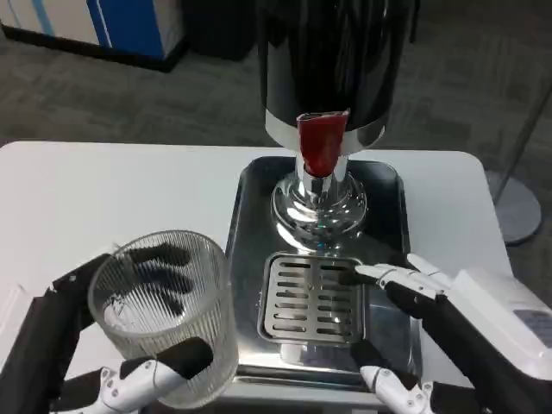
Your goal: Grasp the cup under the faucet to collect the drink, then remove the cup.
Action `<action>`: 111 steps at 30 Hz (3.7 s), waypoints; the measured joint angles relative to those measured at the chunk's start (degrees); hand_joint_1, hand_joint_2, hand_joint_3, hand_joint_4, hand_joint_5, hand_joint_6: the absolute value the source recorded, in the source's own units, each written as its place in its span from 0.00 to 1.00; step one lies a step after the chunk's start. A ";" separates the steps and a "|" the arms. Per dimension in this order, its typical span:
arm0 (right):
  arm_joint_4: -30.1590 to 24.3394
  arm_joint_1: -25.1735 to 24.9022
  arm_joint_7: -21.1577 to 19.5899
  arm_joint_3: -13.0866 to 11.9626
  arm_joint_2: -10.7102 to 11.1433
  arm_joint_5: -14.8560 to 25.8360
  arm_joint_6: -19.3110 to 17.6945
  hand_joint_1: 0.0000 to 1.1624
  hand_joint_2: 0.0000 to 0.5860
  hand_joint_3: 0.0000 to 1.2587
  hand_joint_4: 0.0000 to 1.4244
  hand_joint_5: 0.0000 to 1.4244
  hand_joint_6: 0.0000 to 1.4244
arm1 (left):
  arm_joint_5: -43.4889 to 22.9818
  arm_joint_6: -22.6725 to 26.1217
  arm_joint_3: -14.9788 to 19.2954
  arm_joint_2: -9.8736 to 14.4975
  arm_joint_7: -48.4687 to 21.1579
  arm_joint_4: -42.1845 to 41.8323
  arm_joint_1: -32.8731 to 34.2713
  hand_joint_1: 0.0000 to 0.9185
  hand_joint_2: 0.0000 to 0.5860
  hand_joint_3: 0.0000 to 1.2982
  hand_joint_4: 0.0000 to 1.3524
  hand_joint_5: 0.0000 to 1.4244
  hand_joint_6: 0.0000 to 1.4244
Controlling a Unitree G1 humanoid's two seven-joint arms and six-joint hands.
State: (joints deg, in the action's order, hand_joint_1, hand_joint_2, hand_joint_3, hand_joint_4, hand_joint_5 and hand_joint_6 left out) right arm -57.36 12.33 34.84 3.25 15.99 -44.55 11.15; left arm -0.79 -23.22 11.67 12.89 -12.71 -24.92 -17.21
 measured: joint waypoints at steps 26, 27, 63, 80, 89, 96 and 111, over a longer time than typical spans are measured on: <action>0.37 3.86 -2.90 -2.51 -0.25 2.07 0.30 0.42 0.85 0.19 0.12 0.11 0.06 | 10.42 0.15 -10.33 -3.22 3.90 12.73 15.25 0.68 0.11 0.55 0.54 0.49 0.36; 0.33 3.91 -2.98 -2.63 -0.25 2.24 0.30 0.43 0.84 0.20 0.12 0.12 0.06 | 10.60 0.15 -10.72 -3.28 3.94 13.27 15.60 0.68 0.11 0.55 0.54 0.49 0.36; -1.45 5.81 -4.24 -3.13 -0.37 3.61 0.54 0.44 0.79 0.15 0.07 0.00 0.05 | 16.11 -0.84 -15.12 -4.54 11.89 30.32 26.81 0.68 0.11 0.55 0.54 0.49 0.35; -1.63 6.81 -4.24 -3.37 -0.27 3.94 0.88 0.38 0.79 0.17 0.00 0.00 0.05 | 27.55 -4.60 -15.35 -0.89 22.85 35.75 29.65 0.67 0.12 0.54 0.52 0.48 0.35; -1.65 7.12 -4.25 -3.82 -0.27 4.24 0.86 0.38 0.79 0.17 0.00 0.00 0.05 | 28.23 -5.79 -15.90 -2.09 27.72 43.04 33.20 0.62 0.12 0.53 0.50 0.48 0.35; -1.65 7.04 -4.24 -4.31 -0.24 4.33 0.86 0.37 0.79 0.17 0.04 0.00 0.05 | 27.91 -7.24 -17.31 -2.15 28.63 45.97 35.07 0.57 0.13 0.53 0.50 0.48 0.35; -1.65 6.09 -4.24 -4.16 0.03 4.32 1.33 0.35 0.82 0.19 0.11 0.02 0.05 | 25.62 -8.26 -18.52 -2.10 28.74 52.74 40.06 0.53 0.14 0.52 0.49 0.48 0.34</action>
State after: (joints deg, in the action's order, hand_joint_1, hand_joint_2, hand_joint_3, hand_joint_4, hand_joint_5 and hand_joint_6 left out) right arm -59.01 18.42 30.60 -0.91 16.02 -40.23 12.47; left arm 24.83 -31.48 -6.85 10.78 16.03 27.82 22.85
